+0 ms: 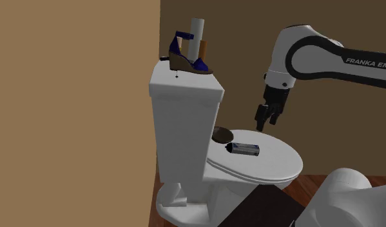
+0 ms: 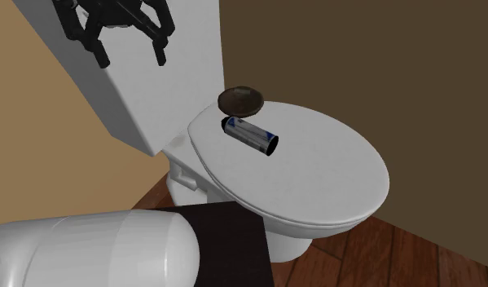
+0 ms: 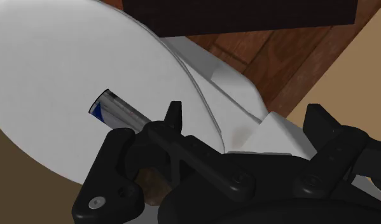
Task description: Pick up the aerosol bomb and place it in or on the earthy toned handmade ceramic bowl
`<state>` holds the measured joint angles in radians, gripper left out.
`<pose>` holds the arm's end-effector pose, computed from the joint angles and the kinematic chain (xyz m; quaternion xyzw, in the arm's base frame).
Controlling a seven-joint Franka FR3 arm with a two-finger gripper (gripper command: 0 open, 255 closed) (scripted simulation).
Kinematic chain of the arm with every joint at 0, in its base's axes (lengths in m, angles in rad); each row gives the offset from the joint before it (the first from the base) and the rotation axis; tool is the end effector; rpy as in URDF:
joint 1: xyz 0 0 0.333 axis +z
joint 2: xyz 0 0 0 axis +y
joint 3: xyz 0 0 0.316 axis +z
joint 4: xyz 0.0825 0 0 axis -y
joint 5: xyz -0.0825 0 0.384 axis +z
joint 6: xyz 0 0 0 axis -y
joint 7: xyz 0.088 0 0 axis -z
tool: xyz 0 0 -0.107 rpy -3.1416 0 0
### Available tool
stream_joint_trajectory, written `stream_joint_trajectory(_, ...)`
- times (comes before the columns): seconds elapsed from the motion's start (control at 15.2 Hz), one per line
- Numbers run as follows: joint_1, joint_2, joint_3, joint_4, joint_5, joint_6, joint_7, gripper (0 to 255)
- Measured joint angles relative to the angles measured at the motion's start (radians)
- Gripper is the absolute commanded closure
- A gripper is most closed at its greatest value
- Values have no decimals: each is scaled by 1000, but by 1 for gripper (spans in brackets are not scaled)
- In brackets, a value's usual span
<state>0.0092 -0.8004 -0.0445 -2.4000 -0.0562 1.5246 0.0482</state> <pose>0.2964 -0.0203 0.5701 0.9986 -0.0346 -0.0376 0.0126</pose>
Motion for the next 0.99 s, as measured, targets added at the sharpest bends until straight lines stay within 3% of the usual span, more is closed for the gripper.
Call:
stream_joint_trajectory(0.2,1,8,-30,-22,-17,31,-45,0)
stream_joint_trajectory(0.66,5,96,-201,-108,-104,211,-302,0)
stream_joint_trajectory(0.99,20,221,-329,-116,-142,348,-496,0)
